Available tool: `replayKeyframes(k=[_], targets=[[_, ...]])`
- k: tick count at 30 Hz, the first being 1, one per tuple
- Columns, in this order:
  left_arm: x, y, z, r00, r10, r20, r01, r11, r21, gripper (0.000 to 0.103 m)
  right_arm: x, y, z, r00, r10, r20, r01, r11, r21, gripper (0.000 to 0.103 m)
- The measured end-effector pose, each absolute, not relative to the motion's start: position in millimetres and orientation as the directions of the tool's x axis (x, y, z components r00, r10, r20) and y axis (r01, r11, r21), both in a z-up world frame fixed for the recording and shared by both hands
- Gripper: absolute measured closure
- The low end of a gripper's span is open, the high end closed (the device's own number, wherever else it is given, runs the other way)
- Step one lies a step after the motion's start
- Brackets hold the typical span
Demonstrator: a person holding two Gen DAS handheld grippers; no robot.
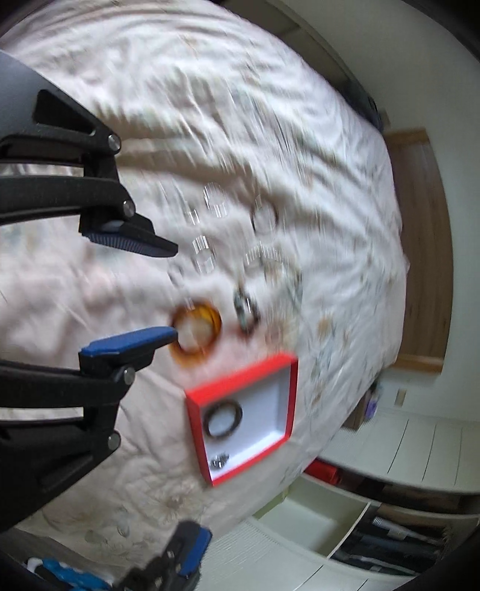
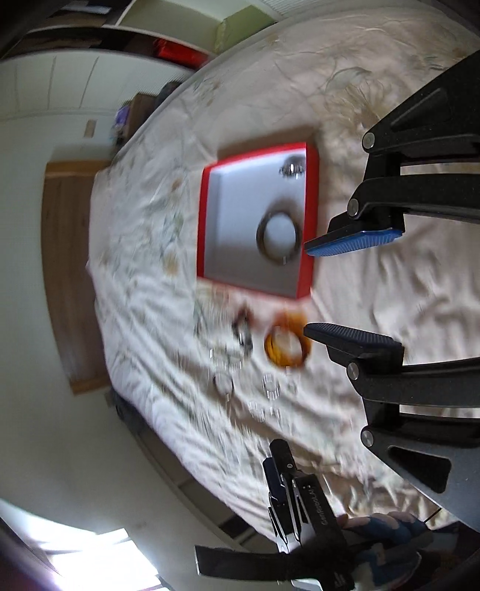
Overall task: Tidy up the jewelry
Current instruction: 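Grasp the amber bangle with the right tool while the left tool grasps a small ring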
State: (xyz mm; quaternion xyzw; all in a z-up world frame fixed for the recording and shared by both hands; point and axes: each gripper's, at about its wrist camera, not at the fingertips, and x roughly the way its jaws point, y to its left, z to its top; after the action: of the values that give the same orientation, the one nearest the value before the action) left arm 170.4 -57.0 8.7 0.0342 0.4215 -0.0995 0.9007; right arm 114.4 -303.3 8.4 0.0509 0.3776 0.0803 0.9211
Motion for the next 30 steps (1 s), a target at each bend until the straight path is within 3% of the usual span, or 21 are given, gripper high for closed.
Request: replayKeyframes(k=[13,20,30], targets=[[110,38,2,0.653,-0.095,-0.751,0.118,0.993,-0.023,0.066,86,-228,13,0.662,0.258,-0.704,-0.238,0.963,0.129,0.065],[145,29,-41,0.600,-0.129,-0.789,0.106,0.991,-0.082,0.066,132,-228,-35,0.595,0.273,-0.756,-0.216,0.960,0.177,0.065],[218,-8,-86,0.538,-0.188,-0.821,0.166,0.979,-0.116,0.066,244,-228,-74,0.548,0.255,-0.797,-0.265,0.956,0.124,0.065]])
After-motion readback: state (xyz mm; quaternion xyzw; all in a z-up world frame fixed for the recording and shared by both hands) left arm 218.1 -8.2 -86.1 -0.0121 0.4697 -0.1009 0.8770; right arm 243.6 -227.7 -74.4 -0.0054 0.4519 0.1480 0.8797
